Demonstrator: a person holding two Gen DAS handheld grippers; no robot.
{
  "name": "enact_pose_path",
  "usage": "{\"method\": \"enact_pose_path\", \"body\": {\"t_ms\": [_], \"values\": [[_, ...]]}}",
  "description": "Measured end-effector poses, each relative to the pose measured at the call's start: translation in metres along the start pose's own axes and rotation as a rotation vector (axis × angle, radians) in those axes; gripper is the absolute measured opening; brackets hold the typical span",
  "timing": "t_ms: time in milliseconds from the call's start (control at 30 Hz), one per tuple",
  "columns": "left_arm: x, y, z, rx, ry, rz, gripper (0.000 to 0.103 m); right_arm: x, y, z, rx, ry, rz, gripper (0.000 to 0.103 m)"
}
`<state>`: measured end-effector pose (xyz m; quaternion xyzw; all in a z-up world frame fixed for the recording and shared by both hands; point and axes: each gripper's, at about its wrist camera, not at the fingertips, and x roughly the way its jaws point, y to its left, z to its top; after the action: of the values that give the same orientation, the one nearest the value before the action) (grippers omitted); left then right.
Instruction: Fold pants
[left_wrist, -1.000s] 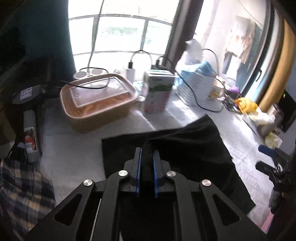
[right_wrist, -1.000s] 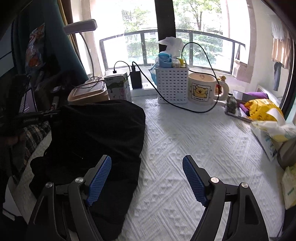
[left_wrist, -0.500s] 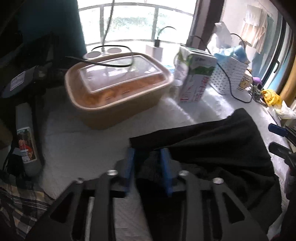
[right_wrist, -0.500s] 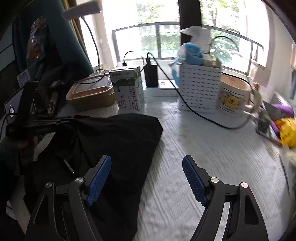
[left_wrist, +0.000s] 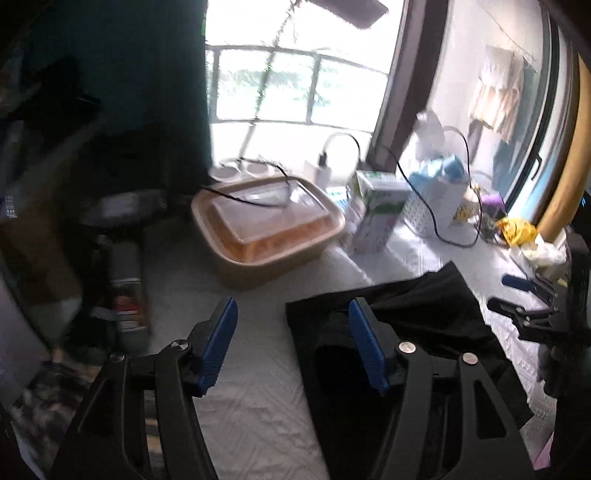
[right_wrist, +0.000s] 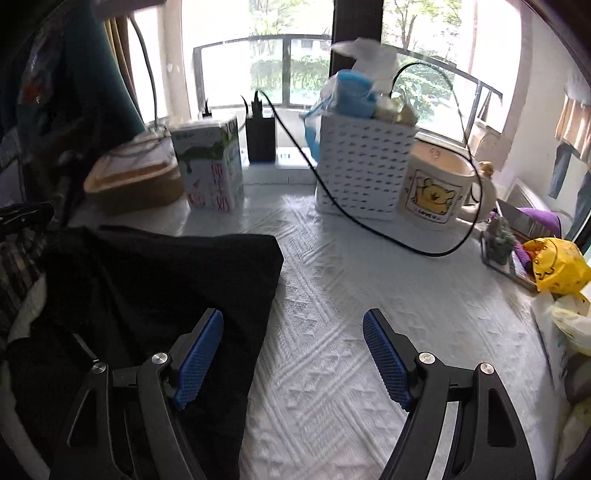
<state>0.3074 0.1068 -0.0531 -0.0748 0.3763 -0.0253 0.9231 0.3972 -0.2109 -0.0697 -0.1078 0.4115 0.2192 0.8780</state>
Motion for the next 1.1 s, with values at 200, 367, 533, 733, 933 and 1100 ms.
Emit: {"method": "enact_pose_path", "body": {"t_ms": [200, 367, 533, 733, 933, 1100], "values": [[-0.002, -0.021, -0.02, -0.002, 0.046, -0.136, 0.063, -0.024, 0.021, -0.012, -0.038, -0.015, 0.048, 0.08], [0.034, -0.045, -0.041, 0.004, 0.128, -0.191, 0.054, -0.03, 0.035, -0.023, -0.022, -0.01, 0.077, 0.08], [0.053, -0.046, -0.035, -0.025, 0.142, -0.194, 0.034, -0.032, 0.039, -0.03, -0.021, -0.004, 0.088, 0.08], [0.057, -0.037, -0.029, 0.028, 0.128, -0.155, 0.022, -0.018, 0.029, -0.027, 0.007, 0.019, 0.088, 0.08], [0.063, -0.01, -0.042, -0.03, 0.161, -0.108, 0.014, 0.007, 0.024, -0.023, 0.057, 0.064, 0.083, 0.08], [0.056, -0.003, -0.05, -0.022, 0.158, -0.057, 0.019, 0.03, 0.023, -0.034, 0.068, 0.113, 0.068, 0.079]]}}
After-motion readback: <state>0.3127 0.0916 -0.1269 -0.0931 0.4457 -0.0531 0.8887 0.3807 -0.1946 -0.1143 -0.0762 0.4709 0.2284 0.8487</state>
